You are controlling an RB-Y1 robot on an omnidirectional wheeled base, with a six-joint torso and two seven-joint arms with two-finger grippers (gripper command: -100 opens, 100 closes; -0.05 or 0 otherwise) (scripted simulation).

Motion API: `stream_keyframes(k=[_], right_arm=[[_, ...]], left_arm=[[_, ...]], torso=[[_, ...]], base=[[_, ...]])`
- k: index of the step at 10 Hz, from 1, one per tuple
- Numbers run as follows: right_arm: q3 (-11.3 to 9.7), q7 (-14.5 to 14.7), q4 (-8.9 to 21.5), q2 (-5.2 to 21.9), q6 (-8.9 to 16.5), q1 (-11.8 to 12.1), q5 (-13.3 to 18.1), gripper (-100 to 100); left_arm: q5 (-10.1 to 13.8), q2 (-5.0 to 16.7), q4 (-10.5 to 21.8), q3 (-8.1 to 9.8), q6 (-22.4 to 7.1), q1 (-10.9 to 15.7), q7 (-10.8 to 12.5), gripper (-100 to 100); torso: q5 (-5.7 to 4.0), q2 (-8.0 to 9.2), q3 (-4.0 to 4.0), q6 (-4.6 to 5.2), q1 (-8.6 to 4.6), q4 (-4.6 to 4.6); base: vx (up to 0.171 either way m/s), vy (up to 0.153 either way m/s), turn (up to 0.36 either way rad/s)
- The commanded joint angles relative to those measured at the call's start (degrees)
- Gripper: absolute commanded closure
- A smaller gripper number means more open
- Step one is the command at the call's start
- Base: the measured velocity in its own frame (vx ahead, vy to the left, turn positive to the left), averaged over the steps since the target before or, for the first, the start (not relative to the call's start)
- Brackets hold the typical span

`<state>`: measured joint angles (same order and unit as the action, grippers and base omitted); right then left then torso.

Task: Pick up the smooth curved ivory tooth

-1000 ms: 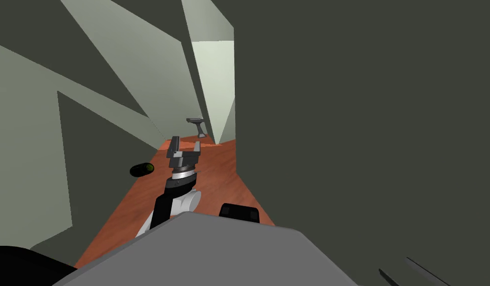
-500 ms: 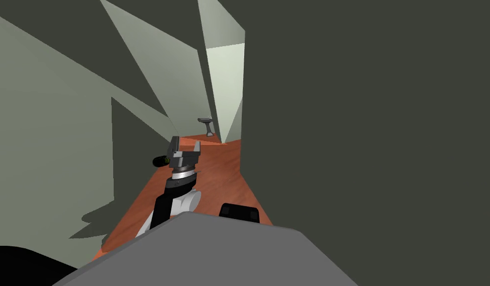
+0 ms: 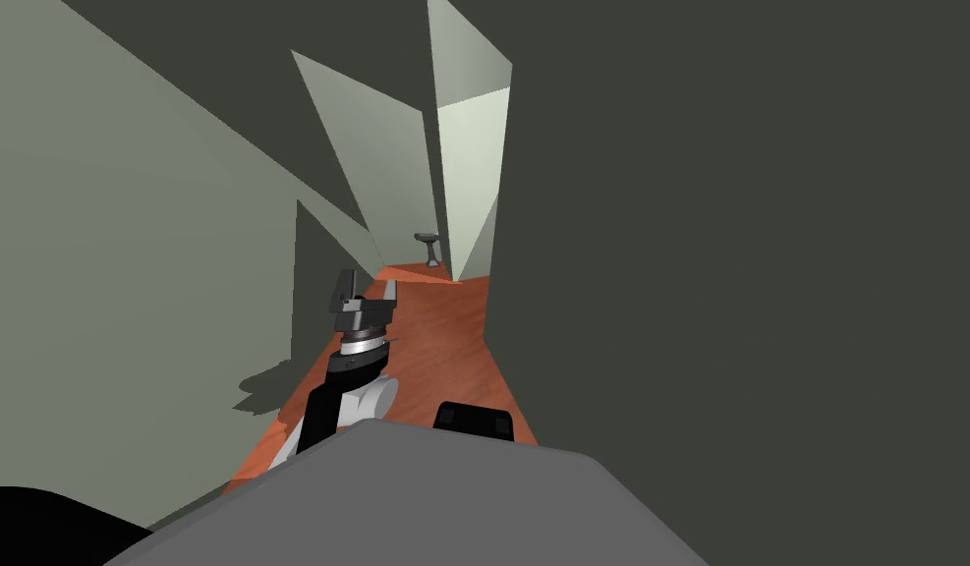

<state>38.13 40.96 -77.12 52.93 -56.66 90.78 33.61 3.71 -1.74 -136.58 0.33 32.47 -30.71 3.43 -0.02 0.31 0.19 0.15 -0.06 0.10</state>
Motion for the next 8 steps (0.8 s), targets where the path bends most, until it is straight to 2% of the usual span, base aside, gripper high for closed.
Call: stream_keyframes(k=[1,2,5,6,7,8], right_arm=[[-1.00,1.07,1.12,0.69,0.69,2.44,1.56,-100],[-1.00,1.07,1.12,0.69,0.69,2.44,1.56,-100],[-1.88,1.92,3.41,2.14,0.98,5.41,3.09,-100],[-1.68,1.72,3.35,2.16,0.75,4.74,2.76,-100],[-1.66,1.67,3.35,2.23,0.81,4.86,2.80,0],[-3.30,1.72,3.87,2.00,1.90,3.16,3.39,-100]], left_arm=[[0.00,0.00,0.00,0.00,0.00,0.00,0.00,0],[0.00,0.00,0.00,0.00,0.00,0.00,0.00,0],[0.00,0.00,0.00,0.00,0.00,0.00,0.00,0],[0.00,0.00,0.00,0.00,0.00,-0.01,0.00,0],[0.00,0.00,0.00,0.00,0.00,-0.01,0.00,0],[0.00,0.00,0.00,0.00,0.00,-0.01,0.00,0]], torso=[[0.00,0.00,0.00,0.00,0.00,0.00],[0.00,0.00,0.00,0.00,0.04,0.00],[0.02,-0.12,-0.07,0.00,0.07,-0.03],[0.02,-0.13,-0.08,0.00,0.07,-0.03],[0.01,-0.17,-0.09,0.02,0.08,-0.03],[0.02,-0.20,-0.11,0.02,0.10,-0.04]], base=[[-0.058,-0.008,0.157],[-0.035,-0.002,0.041],[-0.027,-0.005,0.096],[-0.013,-0.005,0.017],[0.000,0.000,0.000],[0.010,-0.003,0.057]])
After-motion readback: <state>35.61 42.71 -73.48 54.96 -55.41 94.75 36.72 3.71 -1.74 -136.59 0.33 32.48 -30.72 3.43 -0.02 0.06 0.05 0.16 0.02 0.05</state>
